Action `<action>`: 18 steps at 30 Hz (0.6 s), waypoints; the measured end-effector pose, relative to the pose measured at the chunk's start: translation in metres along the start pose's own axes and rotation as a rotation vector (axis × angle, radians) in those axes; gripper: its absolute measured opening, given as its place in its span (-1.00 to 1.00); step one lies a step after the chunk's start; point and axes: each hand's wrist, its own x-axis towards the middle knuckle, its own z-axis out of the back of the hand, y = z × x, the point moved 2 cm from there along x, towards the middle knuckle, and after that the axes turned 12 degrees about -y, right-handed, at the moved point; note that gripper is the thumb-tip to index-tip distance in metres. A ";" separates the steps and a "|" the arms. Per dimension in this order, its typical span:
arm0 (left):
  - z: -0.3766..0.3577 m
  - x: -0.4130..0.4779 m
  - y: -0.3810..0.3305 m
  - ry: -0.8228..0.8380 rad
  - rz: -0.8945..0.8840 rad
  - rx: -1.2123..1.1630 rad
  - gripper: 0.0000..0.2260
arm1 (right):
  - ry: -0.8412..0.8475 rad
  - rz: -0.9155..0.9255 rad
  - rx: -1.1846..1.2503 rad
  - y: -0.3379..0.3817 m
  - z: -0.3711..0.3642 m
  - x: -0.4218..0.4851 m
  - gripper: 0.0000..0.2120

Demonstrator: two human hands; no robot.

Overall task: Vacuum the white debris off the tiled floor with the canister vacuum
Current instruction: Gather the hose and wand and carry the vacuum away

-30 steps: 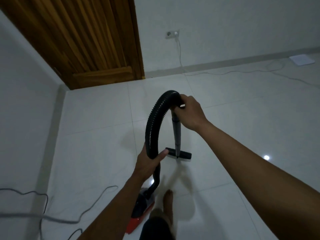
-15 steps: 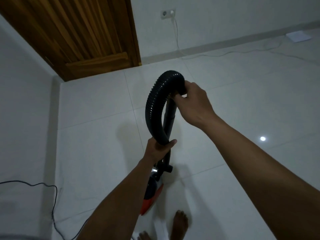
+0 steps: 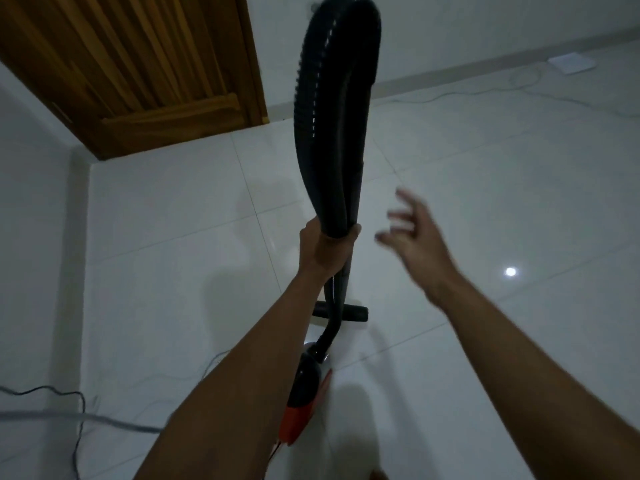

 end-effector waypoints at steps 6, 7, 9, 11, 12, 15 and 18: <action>-0.010 0.014 0.019 -0.070 -0.218 -0.074 -0.78 | 0.216 -0.137 -0.300 -0.184 -0.078 0.001 0.42; -0.011 0.016 0.020 -0.086 -0.262 -0.082 -0.77 | 0.192 -0.103 -0.292 -0.200 -0.090 0.007 0.45; -0.013 0.020 0.023 -0.111 -0.352 -0.097 -0.76 | 0.112 -0.020 -0.229 -0.222 -0.112 0.020 0.38; -0.018 0.022 0.026 -0.125 -0.400 -0.150 -0.78 | 0.024 0.069 -0.128 -0.236 -0.132 0.030 0.17; -0.020 0.022 0.028 -0.130 -0.411 -0.188 -0.79 | -0.022 0.094 -0.088 -0.241 -0.141 0.034 0.05; -0.025 0.020 0.033 -0.092 -0.421 -0.238 -0.80 | -0.160 0.170 0.020 -0.256 -0.160 0.040 -0.35; -0.023 0.007 0.057 -0.002 -0.504 -0.317 -0.51 | -0.223 0.262 0.140 -0.269 -0.171 0.046 -0.54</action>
